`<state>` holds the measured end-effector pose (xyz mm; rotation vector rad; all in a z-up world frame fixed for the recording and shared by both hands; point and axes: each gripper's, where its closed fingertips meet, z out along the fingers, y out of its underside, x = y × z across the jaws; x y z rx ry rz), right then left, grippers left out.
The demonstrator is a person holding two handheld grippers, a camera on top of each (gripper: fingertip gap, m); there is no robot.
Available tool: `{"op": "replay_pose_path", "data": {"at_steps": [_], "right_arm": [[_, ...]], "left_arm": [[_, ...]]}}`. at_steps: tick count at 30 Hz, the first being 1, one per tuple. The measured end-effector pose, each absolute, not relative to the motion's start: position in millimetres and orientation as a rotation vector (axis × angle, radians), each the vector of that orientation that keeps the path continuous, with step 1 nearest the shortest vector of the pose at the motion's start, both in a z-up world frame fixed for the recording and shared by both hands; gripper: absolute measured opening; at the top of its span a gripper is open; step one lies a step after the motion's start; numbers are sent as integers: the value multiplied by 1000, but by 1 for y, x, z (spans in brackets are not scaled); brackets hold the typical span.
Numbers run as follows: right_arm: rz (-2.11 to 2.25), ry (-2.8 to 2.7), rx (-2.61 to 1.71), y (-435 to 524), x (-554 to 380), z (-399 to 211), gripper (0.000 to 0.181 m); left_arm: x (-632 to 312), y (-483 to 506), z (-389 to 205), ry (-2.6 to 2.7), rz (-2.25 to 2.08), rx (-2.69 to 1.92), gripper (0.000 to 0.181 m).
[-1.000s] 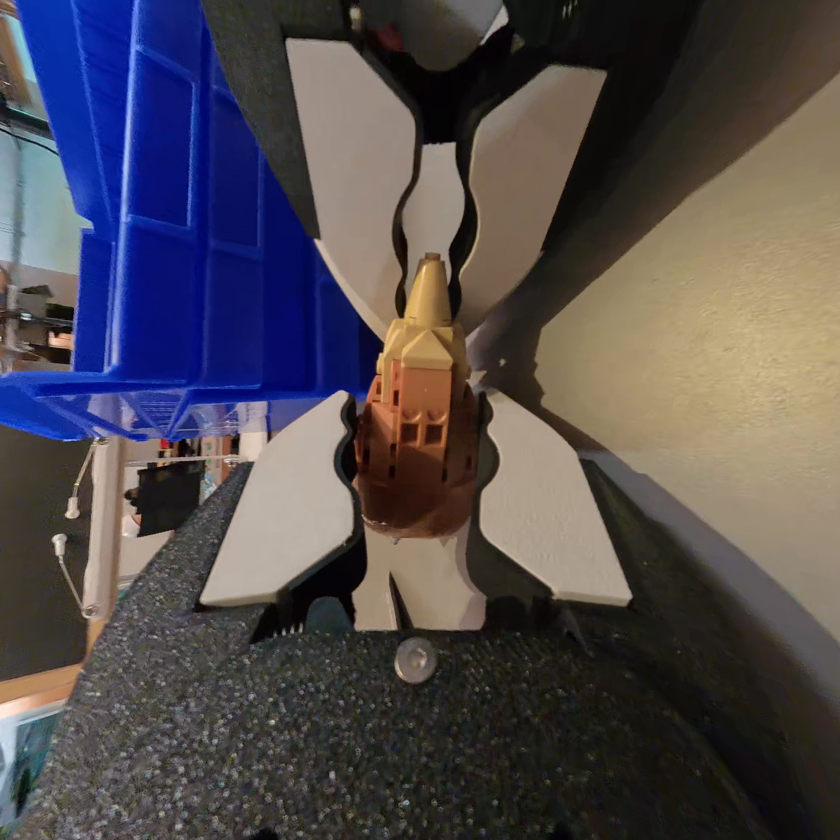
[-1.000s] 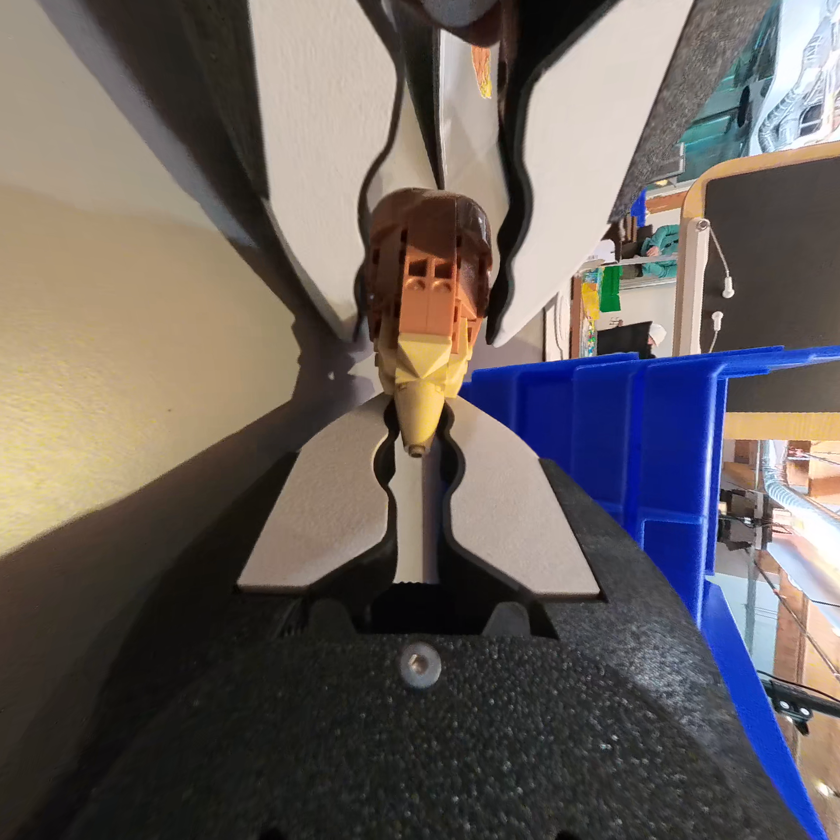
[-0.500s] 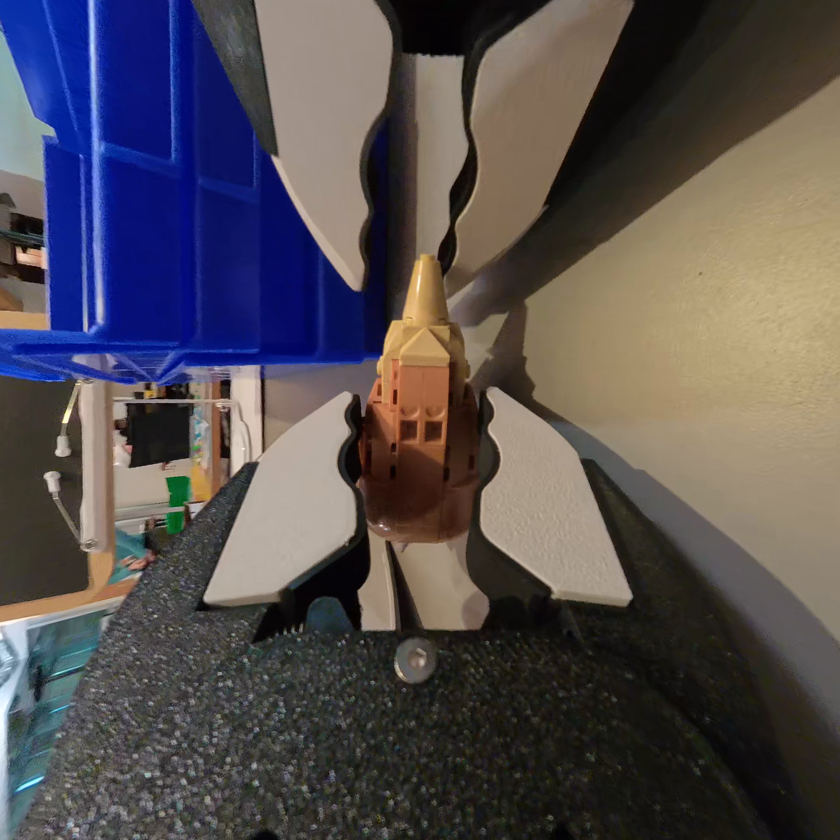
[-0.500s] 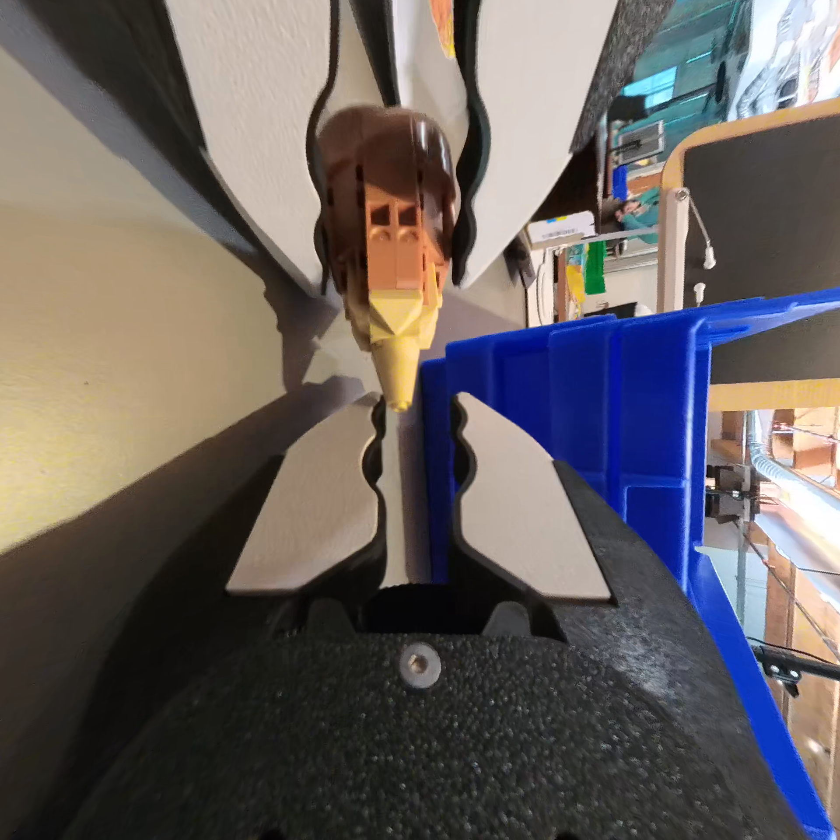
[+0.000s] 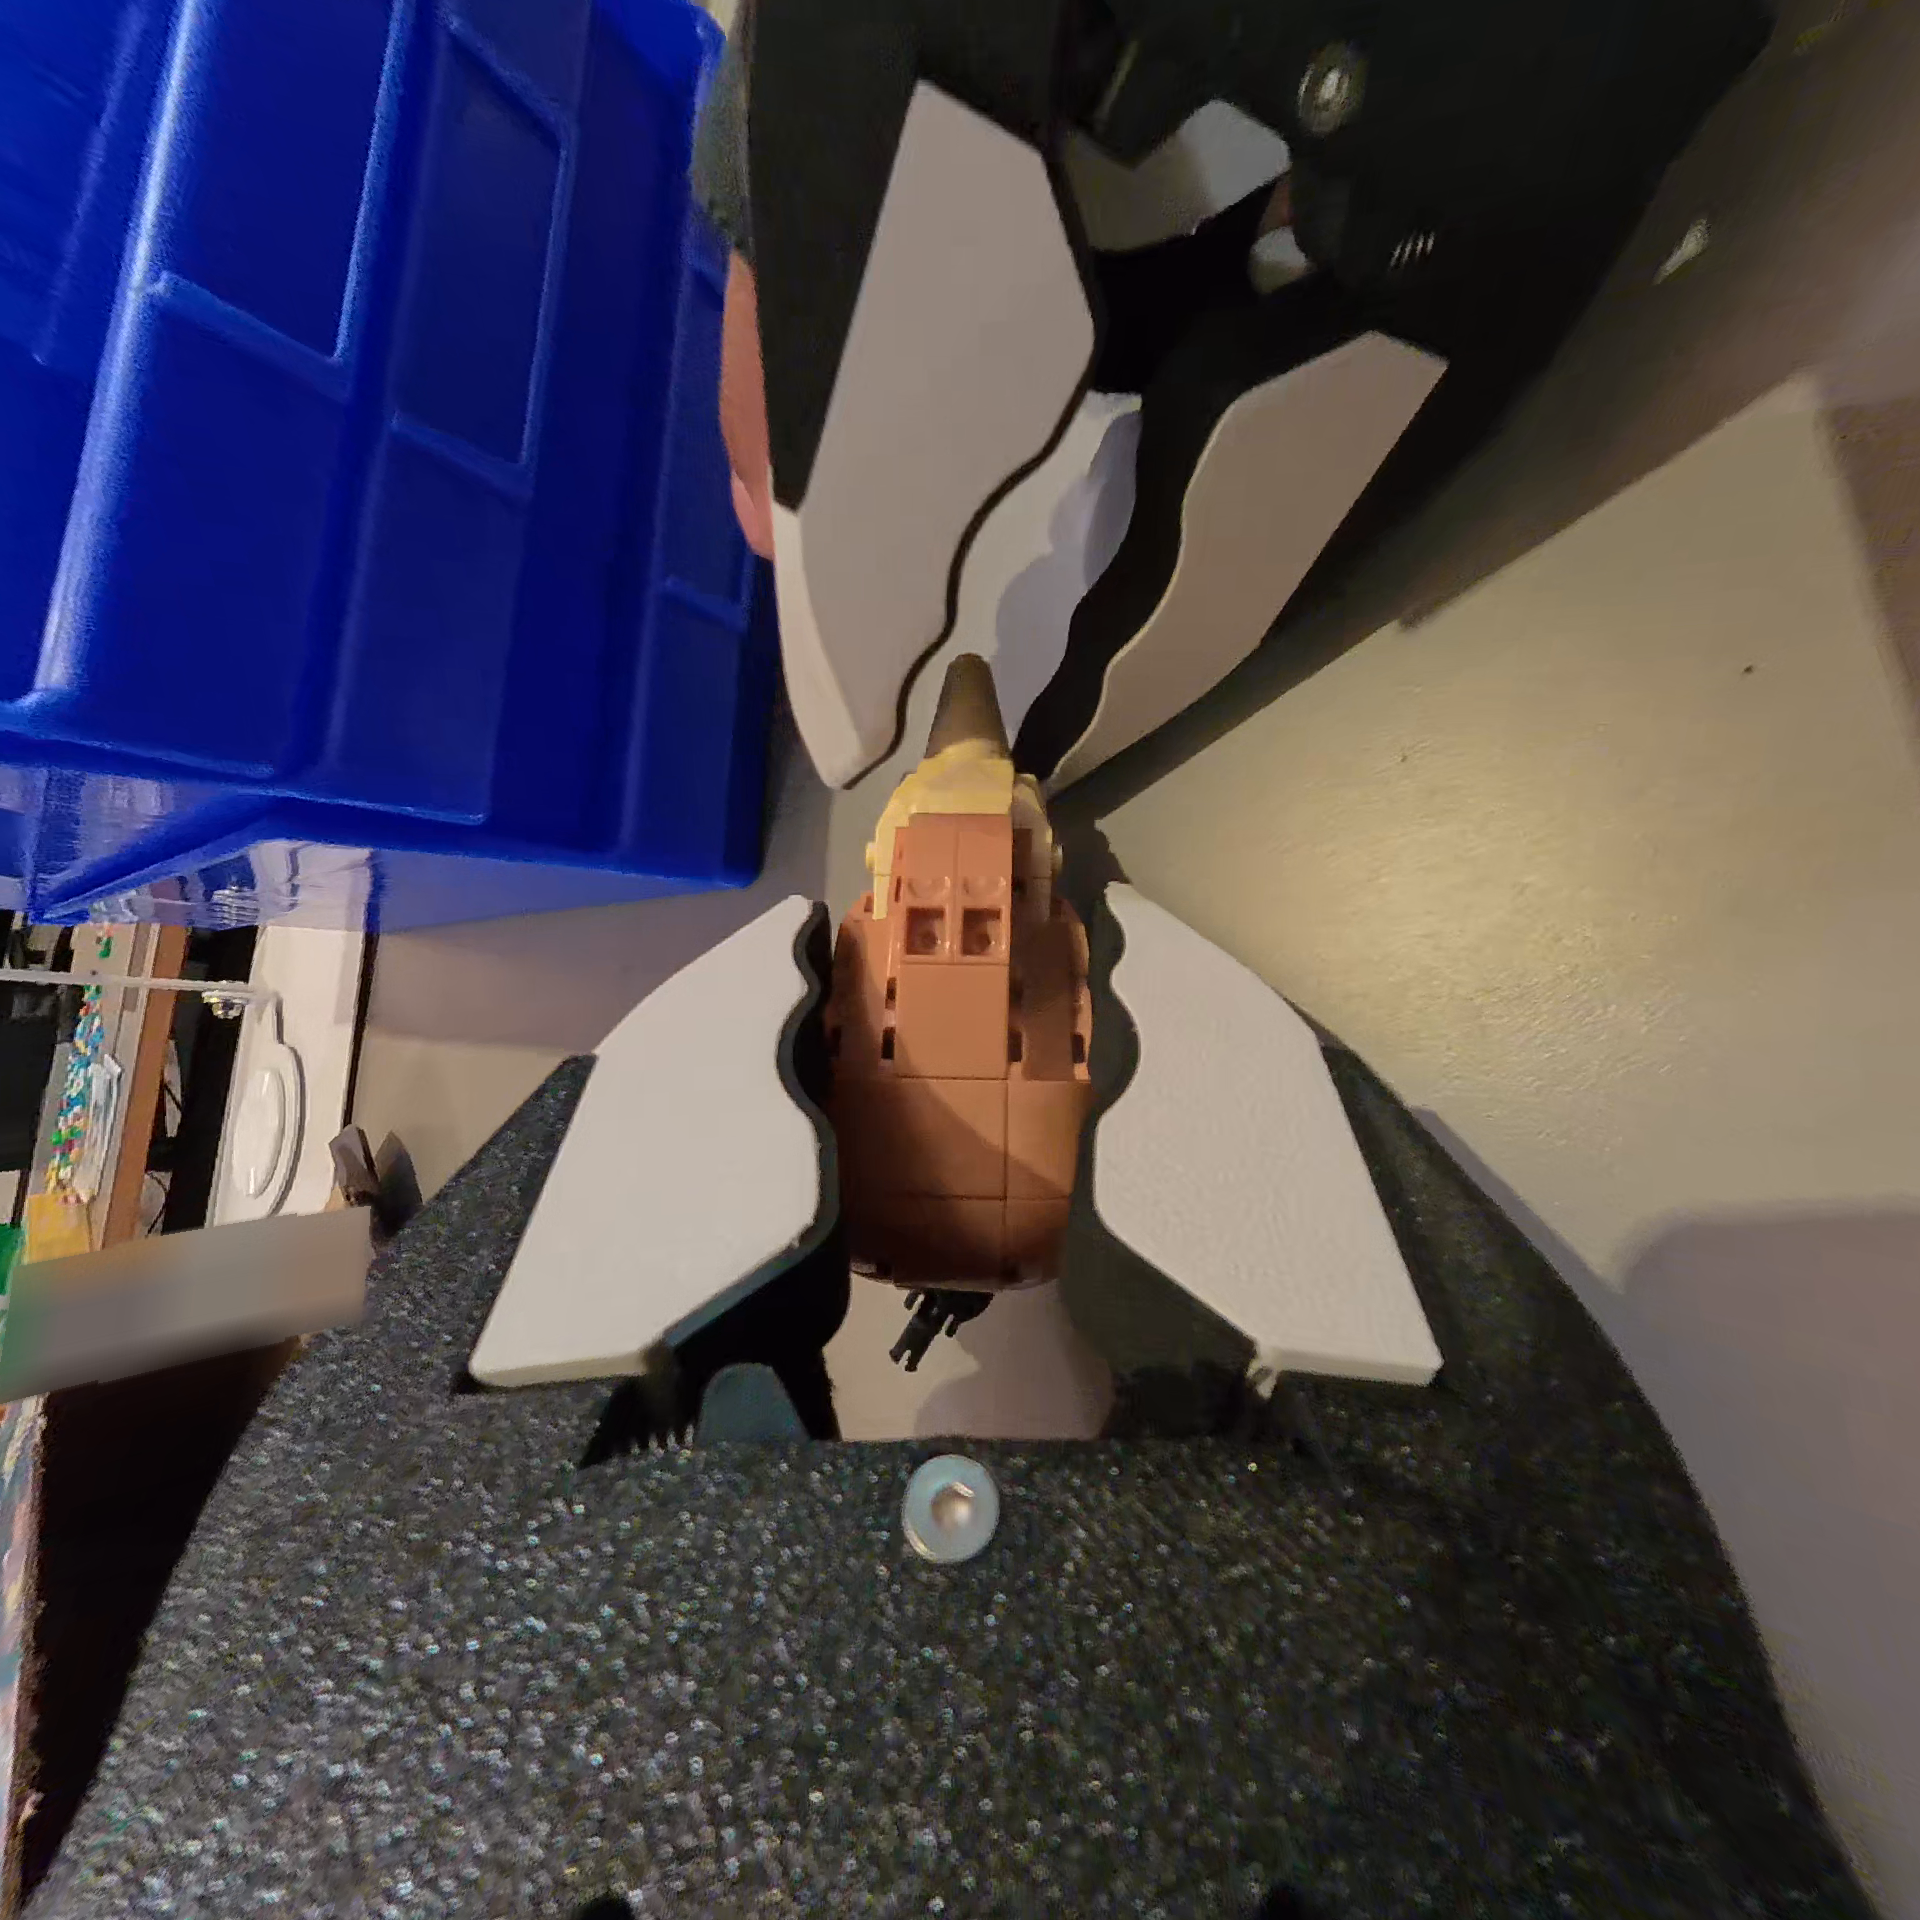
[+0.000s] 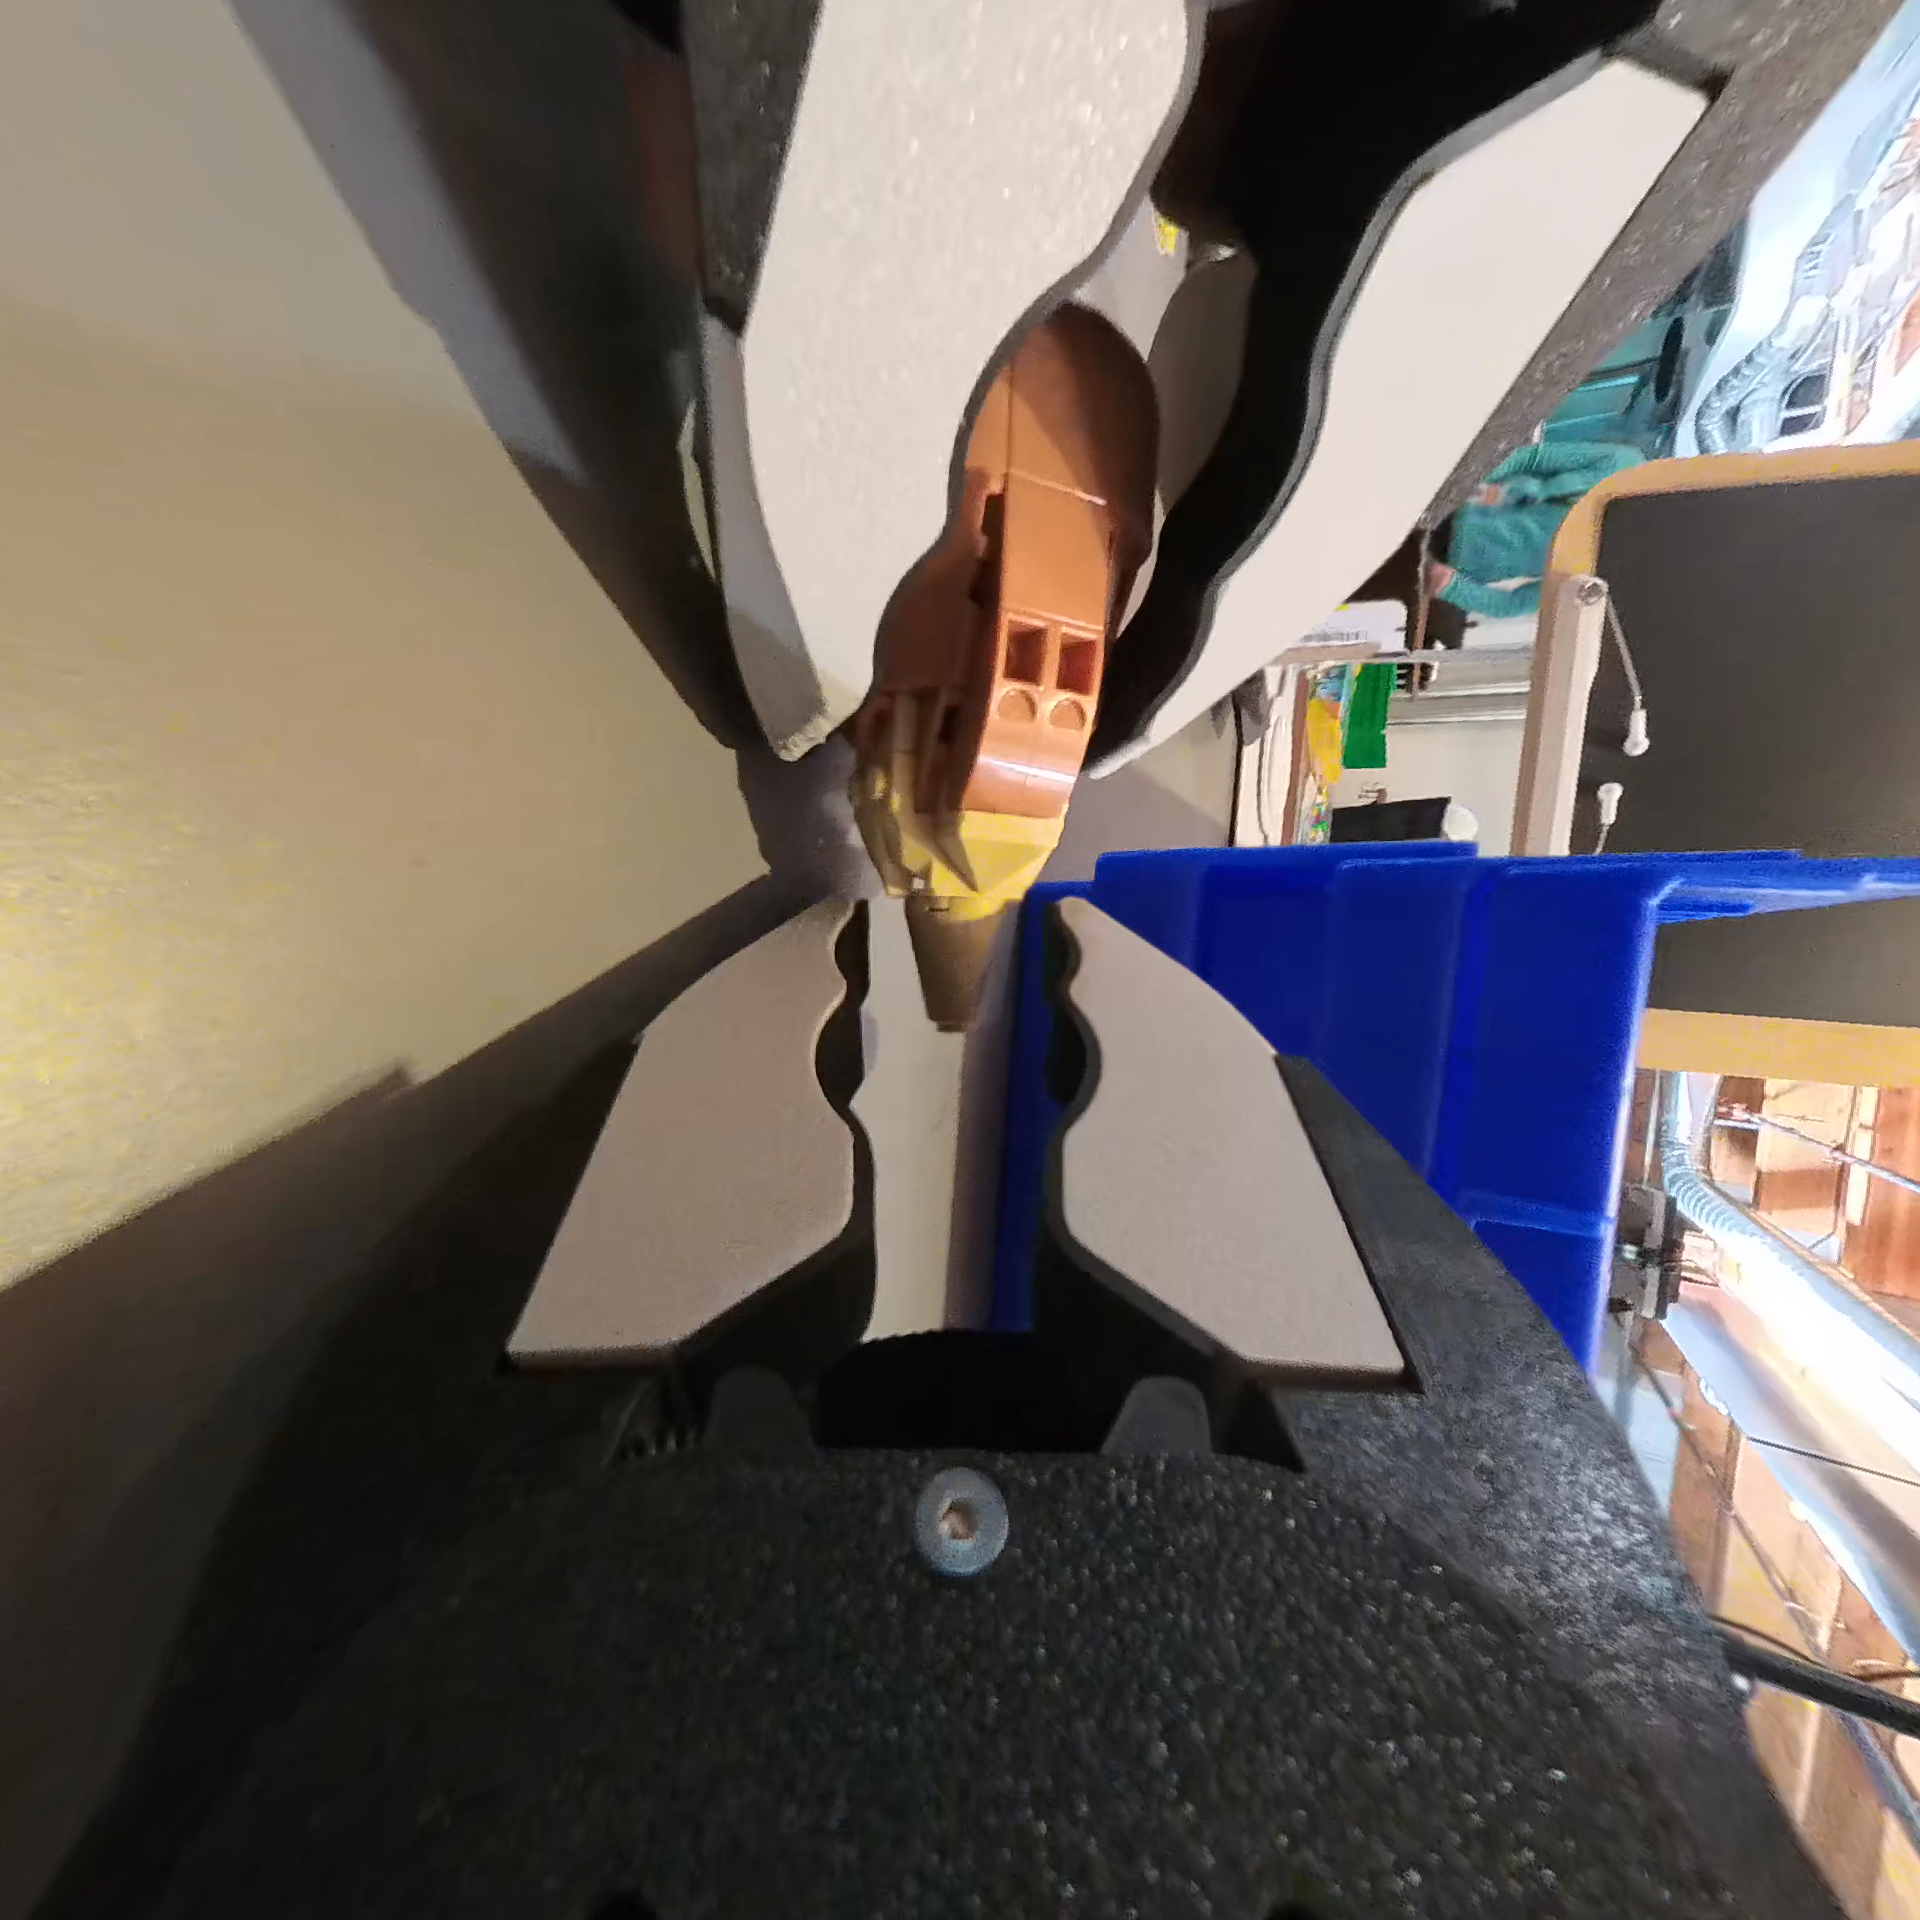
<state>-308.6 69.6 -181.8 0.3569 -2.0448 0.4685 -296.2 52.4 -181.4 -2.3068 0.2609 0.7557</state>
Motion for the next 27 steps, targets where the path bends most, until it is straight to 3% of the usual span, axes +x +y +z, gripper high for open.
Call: {"op": "replay_pose_path", "data": {"at_steps": [4,12,27], "right_arm": [[466,-2049,334,70,-309,-181,17],[362,-2029,298,74,-313,-181,17],[634,-2099,-128,79,-319,-162,16]], "left_arm": [[-296,53,-180,258,767,-2307,47],[-292,58,-172,259,822,-2272,47],[-297,60,-149,99,819,-2144,46]]}}
